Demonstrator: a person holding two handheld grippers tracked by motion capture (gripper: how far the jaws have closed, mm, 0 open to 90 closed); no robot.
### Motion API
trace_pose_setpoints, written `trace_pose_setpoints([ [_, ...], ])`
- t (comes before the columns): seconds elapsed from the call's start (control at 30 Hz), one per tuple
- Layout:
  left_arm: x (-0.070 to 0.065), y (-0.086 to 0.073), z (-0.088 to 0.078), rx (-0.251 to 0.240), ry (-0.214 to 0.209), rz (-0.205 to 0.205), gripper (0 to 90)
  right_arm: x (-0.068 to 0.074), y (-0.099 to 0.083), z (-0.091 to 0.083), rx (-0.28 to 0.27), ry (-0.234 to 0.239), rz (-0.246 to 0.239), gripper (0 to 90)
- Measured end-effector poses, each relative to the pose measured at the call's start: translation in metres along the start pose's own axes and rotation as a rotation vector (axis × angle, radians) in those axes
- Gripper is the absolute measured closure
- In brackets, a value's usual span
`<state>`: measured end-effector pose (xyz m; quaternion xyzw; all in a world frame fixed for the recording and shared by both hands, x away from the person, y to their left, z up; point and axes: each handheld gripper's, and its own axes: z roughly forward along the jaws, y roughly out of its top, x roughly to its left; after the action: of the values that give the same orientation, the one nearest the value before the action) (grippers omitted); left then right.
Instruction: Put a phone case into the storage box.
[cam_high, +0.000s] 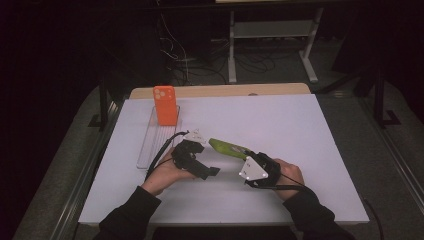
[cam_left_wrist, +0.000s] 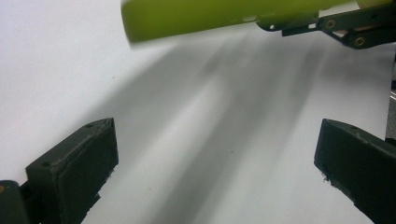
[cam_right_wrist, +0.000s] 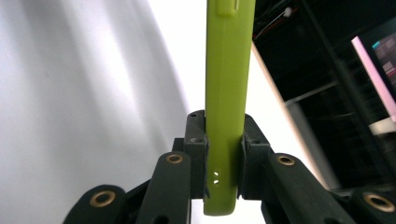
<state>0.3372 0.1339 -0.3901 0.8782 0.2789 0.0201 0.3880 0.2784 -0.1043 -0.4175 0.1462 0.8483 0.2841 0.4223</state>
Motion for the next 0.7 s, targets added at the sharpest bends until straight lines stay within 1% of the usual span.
trace_pose_setpoints([
  [0.07,0.001,0.0,0.0,0.008,0.001,0.002,0.0,-0.005,-0.001,0.0,-0.005,0.031,0.046,75.6],
  [0.13,0.002,0.0,-0.001,0.017,0.003,0.012,0.0,-0.01,-0.003,0.001,-0.007,0.065,0.111,75.6],
  [0.17,0.002,0.001,-0.001,0.011,0.006,0.012,0.0,-0.012,-0.003,0.001,-0.007,0.074,0.131,75.6],
  [0.2,0.004,0.001,-0.003,0.033,0.006,0.03,0.0,-0.013,-0.004,0.0,-0.01,0.095,0.188,75.5],
  [0.23,0.004,0.001,-0.003,0.028,0.007,0.024,0.0,-0.014,-0.004,0.001,-0.011,0.113,0.226,75.6],
  [0.3,0.003,0.0,-0.003,0.031,0.012,0.023,0.0,-0.018,-0.006,0.001,-0.016,0.15,0.274,75.6],
  [0.33,0.002,0.0,-0.002,0.01,0.014,0.011,0.0,-0.021,-0.007,0.002,-0.018,0.173,0.315,75.6],
  [0.4,0.0,-0.001,-0.002,0.007,0.013,-0.013,0.0,-0.024,-0.007,0.002,-0.022,0.215,0.396,75.6],
  [0.47,0.001,-0.001,-0.004,0.009,0.019,0.002,0.0,-0.027,-0.007,0.003,-0.028,0.255,0.475,75.6],
  [0.5,0.001,0.0,-0.005,0.002,0.021,-0.006,0.0,-0.028,-0.008,0.004,-0.025,0.268,0.501,75.6],
  [0.57,0.001,0.001,-0.007,-0.007,0.017,-0.005,0.0,-0.03,-0.008,0.005,-0.024,0.293,0.552,75.6],
  [0.63,0.0,0.002,-0.008,-0.029,0.013,-0.023,0.0,-0.03,-0.009,0.006,-0.022,0.312,0.589,75.6],
  [0.67,0.0,0.003,-0.008,-0.031,0.016,-0.025,0.0,-0.03,-0.009,0.007,-0.023,0.323,0.607,75.6],
  [0.7,0.001,0.004,-0.008,-0.038,0.009,-0.034,0.0,-0.029,-0.009,0.007,-0.025,0.335,0.622,75.6],
])
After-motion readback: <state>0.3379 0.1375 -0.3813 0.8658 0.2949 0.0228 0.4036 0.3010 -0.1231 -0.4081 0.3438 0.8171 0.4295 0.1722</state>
